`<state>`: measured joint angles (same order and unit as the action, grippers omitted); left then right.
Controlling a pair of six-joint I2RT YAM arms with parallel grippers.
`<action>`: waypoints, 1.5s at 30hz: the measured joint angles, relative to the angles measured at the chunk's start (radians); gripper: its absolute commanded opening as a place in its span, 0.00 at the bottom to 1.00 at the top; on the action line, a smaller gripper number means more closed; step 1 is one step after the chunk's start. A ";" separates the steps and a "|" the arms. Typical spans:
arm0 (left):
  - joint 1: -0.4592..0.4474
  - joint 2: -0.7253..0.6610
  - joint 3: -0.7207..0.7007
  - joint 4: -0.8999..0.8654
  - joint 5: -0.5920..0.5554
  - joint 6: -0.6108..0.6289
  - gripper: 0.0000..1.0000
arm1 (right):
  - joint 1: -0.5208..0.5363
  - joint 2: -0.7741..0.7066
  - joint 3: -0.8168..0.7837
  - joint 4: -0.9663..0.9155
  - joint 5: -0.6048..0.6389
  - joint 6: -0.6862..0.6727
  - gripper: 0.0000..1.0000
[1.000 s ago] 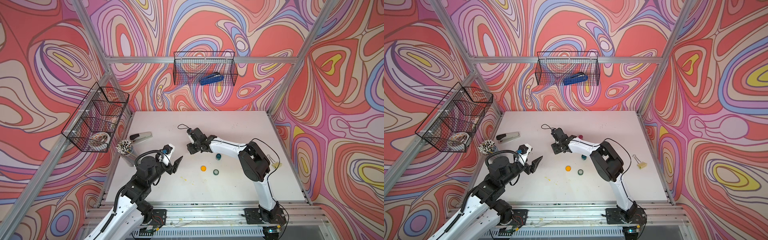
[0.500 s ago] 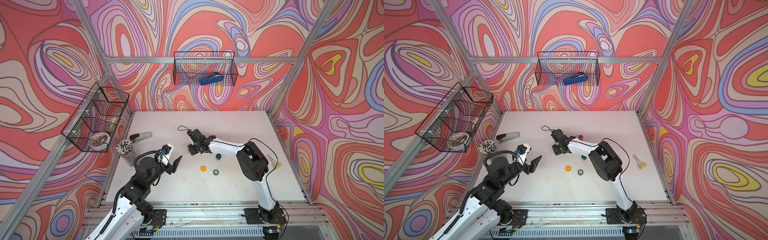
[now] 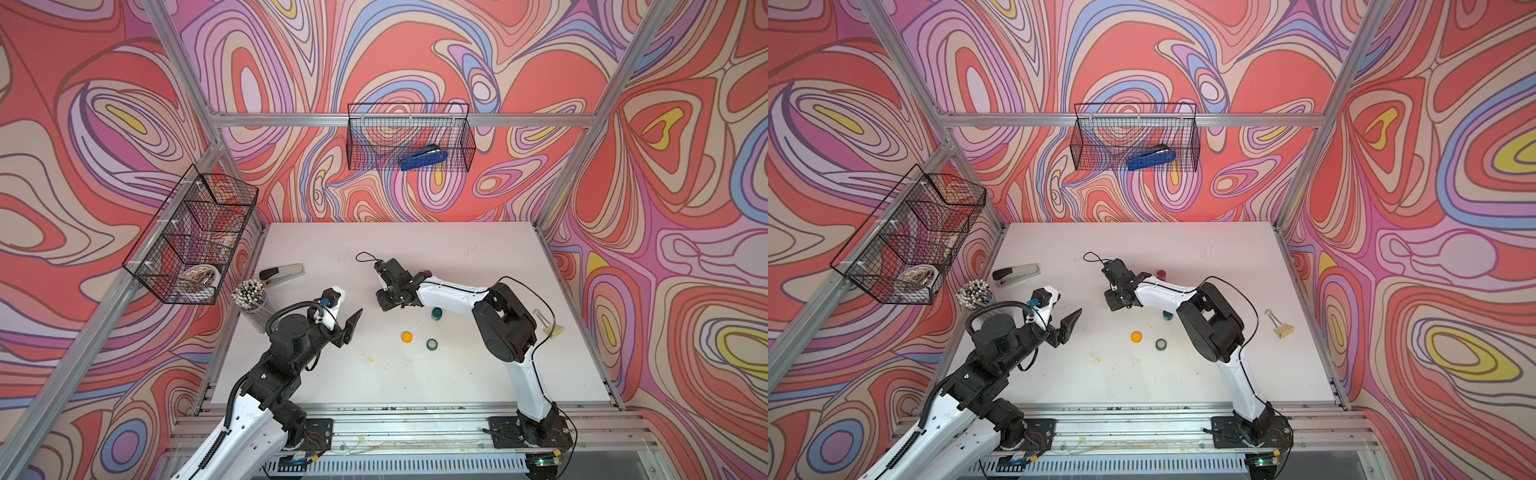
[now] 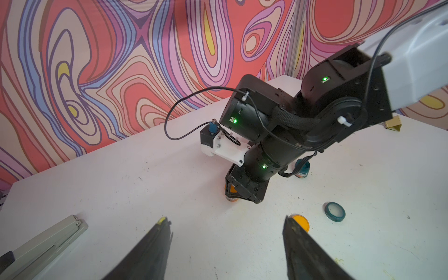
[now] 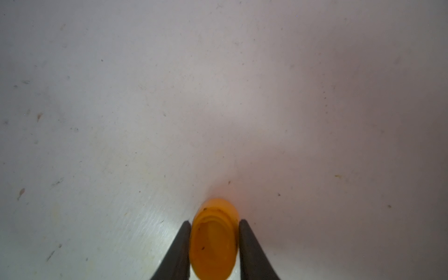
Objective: Close the paint jar lid
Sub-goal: Pick up the paint jar from the center of the board.
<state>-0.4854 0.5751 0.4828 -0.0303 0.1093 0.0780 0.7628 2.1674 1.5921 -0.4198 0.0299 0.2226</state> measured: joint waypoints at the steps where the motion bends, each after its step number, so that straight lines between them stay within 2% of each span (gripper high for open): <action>1: 0.000 0.005 0.000 0.006 0.004 0.005 0.74 | 0.000 -0.004 0.000 -0.007 -0.003 0.000 0.26; 10: 0.000 0.037 -0.005 0.024 0.120 0.170 0.69 | -0.010 -0.099 0.077 -0.116 -0.108 -0.024 0.27; 16: 0.000 0.011 -0.070 0.072 0.181 0.237 0.57 | -0.024 -0.192 0.169 -0.155 -0.225 -0.040 0.27; 25: 0.000 0.112 -0.071 0.148 0.129 0.289 0.57 | -0.021 -0.287 0.144 -0.143 -0.414 -0.047 0.28; 27: 0.000 0.133 -0.071 0.181 0.109 0.292 0.60 | -0.020 -0.296 0.134 -0.139 -0.439 -0.047 0.28; 32: 0.000 0.161 -0.071 0.251 0.061 0.293 0.63 | -0.010 -0.298 0.129 -0.127 -0.470 -0.046 0.28; 45: 0.008 0.257 -0.070 0.353 0.036 0.292 0.59 | 0.014 -0.304 0.129 -0.119 -0.502 -0.046 0.28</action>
<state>-0.4778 0.8326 0.4126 0.3225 0.1452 0.3702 0.7769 1.8637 1.7210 -0.5385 -0.4721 0.1764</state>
